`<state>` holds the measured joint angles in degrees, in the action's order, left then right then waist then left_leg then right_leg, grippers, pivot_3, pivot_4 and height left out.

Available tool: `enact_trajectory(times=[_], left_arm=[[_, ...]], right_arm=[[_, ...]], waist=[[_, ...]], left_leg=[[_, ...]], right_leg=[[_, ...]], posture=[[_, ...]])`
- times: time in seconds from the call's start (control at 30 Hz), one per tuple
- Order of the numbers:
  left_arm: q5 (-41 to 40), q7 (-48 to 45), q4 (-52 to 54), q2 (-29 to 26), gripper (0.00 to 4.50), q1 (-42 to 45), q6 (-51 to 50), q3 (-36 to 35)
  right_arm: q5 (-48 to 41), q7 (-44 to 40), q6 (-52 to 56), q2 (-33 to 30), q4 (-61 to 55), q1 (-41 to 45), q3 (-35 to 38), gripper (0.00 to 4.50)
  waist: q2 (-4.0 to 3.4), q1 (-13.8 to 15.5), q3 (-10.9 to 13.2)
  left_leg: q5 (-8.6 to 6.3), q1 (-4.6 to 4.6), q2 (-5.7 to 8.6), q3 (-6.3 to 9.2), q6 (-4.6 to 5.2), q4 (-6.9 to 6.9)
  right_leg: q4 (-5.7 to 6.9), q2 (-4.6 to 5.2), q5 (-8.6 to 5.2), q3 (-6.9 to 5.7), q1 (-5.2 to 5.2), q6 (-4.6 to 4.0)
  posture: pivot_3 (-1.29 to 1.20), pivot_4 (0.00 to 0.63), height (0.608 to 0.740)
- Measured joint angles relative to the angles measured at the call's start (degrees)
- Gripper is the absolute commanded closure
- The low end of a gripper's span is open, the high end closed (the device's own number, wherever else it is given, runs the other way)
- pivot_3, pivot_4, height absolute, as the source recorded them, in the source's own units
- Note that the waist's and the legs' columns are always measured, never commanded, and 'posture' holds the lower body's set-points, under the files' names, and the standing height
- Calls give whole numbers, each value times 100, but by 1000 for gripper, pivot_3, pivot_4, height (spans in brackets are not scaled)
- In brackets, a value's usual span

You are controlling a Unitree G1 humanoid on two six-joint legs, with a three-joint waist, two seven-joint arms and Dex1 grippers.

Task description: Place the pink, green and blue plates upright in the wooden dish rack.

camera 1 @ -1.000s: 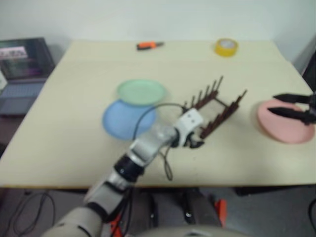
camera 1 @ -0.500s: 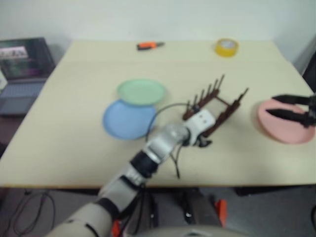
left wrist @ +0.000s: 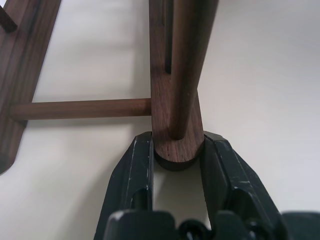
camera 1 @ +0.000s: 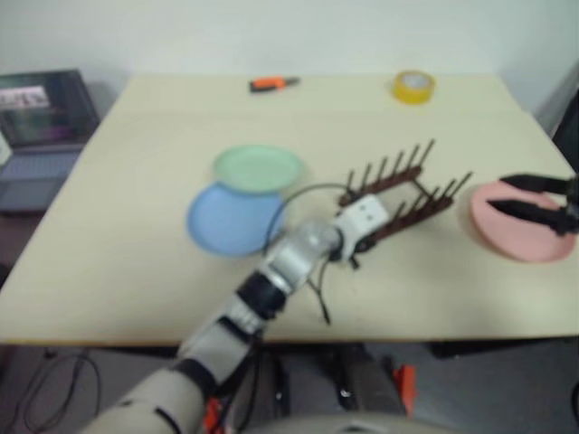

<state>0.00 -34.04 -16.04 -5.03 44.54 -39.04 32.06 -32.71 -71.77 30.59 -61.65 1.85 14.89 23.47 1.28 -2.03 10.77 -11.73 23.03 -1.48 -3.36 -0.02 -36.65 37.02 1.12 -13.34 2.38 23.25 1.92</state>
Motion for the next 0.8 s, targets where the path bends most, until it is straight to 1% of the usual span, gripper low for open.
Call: enact_trajectory(times=[0.1, 0.2, 0.3, 0.4, 0.47, 0.53, 0.63, 0.8], left_arm=[[-10, -432, -229, -377, 3498, 190, 302, -80], [-35, -1130, -550, -766, 3498, 426, 813, -142], [-69, -1903, -1082, -942, 3498, 719, 1423, -187], [-173, -2647, -1643, -898, 3498, 1019, 2100, -275], [-191, -2966, -1966, -775, 3498, 1169, 2461, -321], [-195, -3167, -2285, -605, 3498, 1278, 2690, -358], [-114, -3178, -2675, -408, 3498, 1412, 2866, -377], [253, -2983, -3044, -183, 3498, 1473, 2954, -376]], right_arm=[[0, 59, 0, 9, 0, -2, 0, 1676], [-1, 78, -3, 29, -2, -27, 0, 1676], [-1, 96, -3, 36, -12, -72, 8, 1676], [-4, 140, -3, 46, -103, -126, 23, 1676], [-9, 187, -3, 47, -174, -180, 51, 1676], [-11, 208, -3, 48, -190, -256, 116, 1676], [-15, 260, -2, 51, -252, -330, 217, 1676], [-39, 329, 22, 57, -405, -551, 441, 1676]], waist=[[-1, -9, 0], [-1, 2, 0], [-2, 28, -1], [-4, 41, -2], [-4, 48, -2], [-4, 53, -2], [-3, 52, -2], [-3, 15, -1]], left_leg=[[0, 0, 0, 0, 0, 1], [0, 5, -2, -1, 0, 4], [-2, 20, -2, -2, 2, 3], [-6, 58, -3, 0, 9, -5], [-8, 82, -3, 2, 13, -12], [-10, 89, -2, 1, 17, -14], [-10, 90, -2, 1, 17, -15], [-10, 87, -1, -1, 17, -18]], right_leg=[[0, -2, 0, 0, 2, -2], [-6, -1, -2, -1, 4, -4], [-13, 5, -2, -6, 10, -4], [-16, 7, 0, -10, 37, 0], [-16, 8, 14, -14, 55, 25], [-17, 7, 16, -13, 60, 30], [-13, 6, 17, -13, 64, 31], [-3, -2, 18, -9, 71, 32]], posture=[[0, 150, 740], [0, 150, 740], [0, 150, 740], [0, 150, 740], [0, 150, 740], [0, 150, 740], [0, 150, 740], [0, 150, 740]])
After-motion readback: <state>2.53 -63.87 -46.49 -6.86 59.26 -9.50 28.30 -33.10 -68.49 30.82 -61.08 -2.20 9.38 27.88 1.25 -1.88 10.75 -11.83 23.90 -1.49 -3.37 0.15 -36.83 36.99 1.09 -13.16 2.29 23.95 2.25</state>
